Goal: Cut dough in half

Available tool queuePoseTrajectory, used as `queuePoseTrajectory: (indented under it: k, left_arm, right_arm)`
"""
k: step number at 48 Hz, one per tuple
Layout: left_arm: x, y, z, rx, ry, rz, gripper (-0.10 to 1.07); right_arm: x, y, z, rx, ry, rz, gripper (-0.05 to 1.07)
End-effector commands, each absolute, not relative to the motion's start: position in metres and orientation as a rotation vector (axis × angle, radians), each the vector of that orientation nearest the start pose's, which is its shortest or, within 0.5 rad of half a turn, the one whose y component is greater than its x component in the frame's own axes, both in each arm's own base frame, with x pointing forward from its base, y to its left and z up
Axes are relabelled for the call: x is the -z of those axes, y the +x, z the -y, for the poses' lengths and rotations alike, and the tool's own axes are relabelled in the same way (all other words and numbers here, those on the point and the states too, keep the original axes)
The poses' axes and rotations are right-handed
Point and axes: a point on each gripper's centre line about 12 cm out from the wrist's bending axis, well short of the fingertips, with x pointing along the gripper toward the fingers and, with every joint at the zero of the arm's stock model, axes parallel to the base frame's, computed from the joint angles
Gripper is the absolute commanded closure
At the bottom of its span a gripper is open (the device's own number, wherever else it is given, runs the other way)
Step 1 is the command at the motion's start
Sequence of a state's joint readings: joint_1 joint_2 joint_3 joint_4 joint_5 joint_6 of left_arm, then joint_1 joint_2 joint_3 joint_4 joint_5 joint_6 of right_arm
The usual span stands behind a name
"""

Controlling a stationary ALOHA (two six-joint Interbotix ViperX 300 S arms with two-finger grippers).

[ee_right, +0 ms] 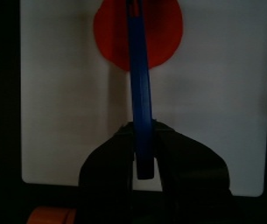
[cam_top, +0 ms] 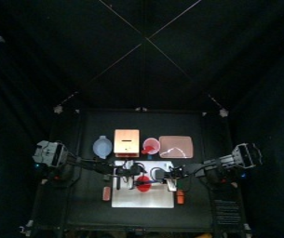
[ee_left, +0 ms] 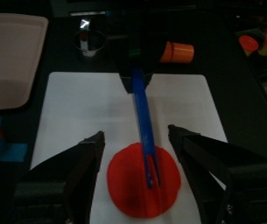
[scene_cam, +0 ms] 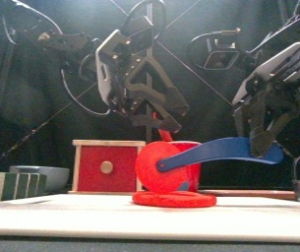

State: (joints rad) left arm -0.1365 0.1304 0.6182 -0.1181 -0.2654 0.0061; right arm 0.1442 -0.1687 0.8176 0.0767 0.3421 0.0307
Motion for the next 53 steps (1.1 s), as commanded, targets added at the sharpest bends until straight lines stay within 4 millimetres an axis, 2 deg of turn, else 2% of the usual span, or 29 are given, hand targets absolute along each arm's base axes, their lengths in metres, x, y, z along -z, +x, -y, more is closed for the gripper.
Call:
queuePoseTrajectory:
  k: [1,12,21,53]
  left_arm:
    - [-0.170,0.430,0.057,0.083,-0.067,-0.449,0.06]
    - [-0.165,0.438,0.059,0.086,-0.066,-0.453,0.07]
    - [-0.152,0.439,0.059,0.084,-0.063,-0.482,0.13]
    - [-0.143,0.447,0.066,0.099,-0.054,-0.536,0.20]
  right_arm:
    - [-0.164,0.315,-0.048,-0.108,0.035,-0.951,0.77]
    - [-0.164,0.315,-0.048,-0.108,0.034,-0.941,0.77]
    - [-0.163,0.315,-0.047,-0.108,0.023,-0.937,0.77]
    - [-0.165,0.318,-0.047,-0.101,0.048,-0.932,0.77]
